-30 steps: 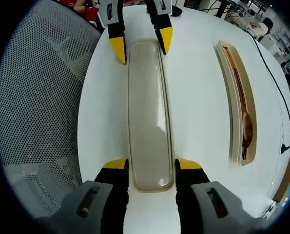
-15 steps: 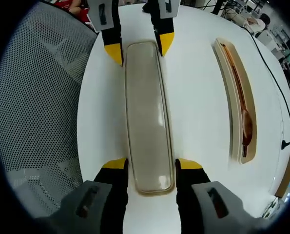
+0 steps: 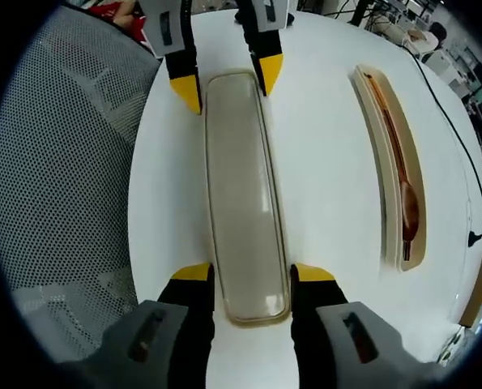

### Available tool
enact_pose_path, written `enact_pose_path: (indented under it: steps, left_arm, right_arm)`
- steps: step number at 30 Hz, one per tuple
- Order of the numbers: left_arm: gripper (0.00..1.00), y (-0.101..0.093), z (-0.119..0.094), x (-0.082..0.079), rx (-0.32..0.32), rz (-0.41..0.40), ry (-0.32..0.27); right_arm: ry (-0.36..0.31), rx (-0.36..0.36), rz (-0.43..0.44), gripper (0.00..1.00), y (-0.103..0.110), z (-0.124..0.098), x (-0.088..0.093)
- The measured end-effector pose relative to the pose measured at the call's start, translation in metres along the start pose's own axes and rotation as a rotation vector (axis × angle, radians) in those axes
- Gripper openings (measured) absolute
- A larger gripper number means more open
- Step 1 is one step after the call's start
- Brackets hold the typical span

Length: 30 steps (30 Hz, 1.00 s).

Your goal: Arrange the utensils inside the cutlery case until each visible utensil rests in its matching compartment.

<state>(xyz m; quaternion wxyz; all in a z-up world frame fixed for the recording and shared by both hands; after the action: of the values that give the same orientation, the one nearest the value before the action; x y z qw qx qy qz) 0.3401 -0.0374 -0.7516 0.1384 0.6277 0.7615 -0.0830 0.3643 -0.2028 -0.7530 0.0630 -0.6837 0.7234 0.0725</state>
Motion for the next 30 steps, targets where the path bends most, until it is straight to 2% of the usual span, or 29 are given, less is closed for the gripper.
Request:
enact_pose_path:
  steps: [3,5,6,7,9,11,13,14,16,17,22,30]
  left_arm:
    - [0.4,-0.001,0.001,-0.001,0.004,0.01,-0.006]
    - [0.43,-0.003,0.001,-0.002,-0.005,-0.017,-0.017]
    - [0.44,-0.004,0.001,-0.002,-0.006,-0.007,-0.031]
    - [0.47,-0.007,0.002,-0.003,0.004,0.026,-0.069]
    - [0.53,-0.01,0.002,0.0,0.001,0.029,-0.09]
    - [0.55,-0.01,0.0,0.003,-0.025,0.005,-0.112]
    - [0.6,-0.011,-0.002,0.006,-0.057,0.034,-0.134]
    - [0.64,-0.015,-0.002,0.009,-0.044,0.042,-0.131]
    - [0.67,-0.023,-0.001,0.013,-0.01,0.034,-0.133]
    - [0.68,-0.024,-0.002,0.014,-0.02,0.034,-0.141]
    - [0.66,-0.024,-0.005,0.019,-0.068,0.045,-0.167]
    - [0.57,-0.02,-0.01,0.027,-0.132,0.082,-0.177]
  right_arm:
    - [-0.025,-0.005,-0.006,0.35,0.0,-0.001,0.002]
    - [-0.036,-0.004,-0.004,0.35,0.001,-0.001,0.003]
    - [-0.043,-0.003,0.001,0.35,0.001,-0.001,0.004]
    - [-0.052,-0.003,0.001,0.35,0.001,-0.001,0.004]
    - [-0.06,-0.004,0.006,0.34,0.0,0.0,0.004]
    - [-0.072,-0.007,0.008,0.34,0.0,0.0,0.005]
    - [-0.077,-0.008,0.007,0.34,0.0,-0.001,0.005]
    - [-0.078,-0.009,0.008,0.34,0.0,-0.001,0.005]
    - [-0.082,-0.011,0.004,0.34,0.0,0.0,0.005]
    - [-0.081,-0.013,-0.004,0.34,0.0,0.0,0.005]
    - [-0.085,-0.011,-0.001,0.34,0.001,-0.001,0.005]
    - [-0.107,-0.023,0.006,0.34,0.001,-0.001,0.007]
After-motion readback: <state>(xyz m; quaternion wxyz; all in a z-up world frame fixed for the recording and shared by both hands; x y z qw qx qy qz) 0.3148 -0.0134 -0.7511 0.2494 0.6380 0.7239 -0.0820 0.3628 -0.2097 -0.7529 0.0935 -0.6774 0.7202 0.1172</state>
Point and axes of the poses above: the point that each gripper's makers call its tool centre point, and the gripper's own axes: z roughly forward along the fingers, y roughly to its left, x roughly out of its underside, the point moved 7 cm from there along -z, roughly backward along the fingers, and after that the axes turned 6 degrees about z, right-handed, at the moved point
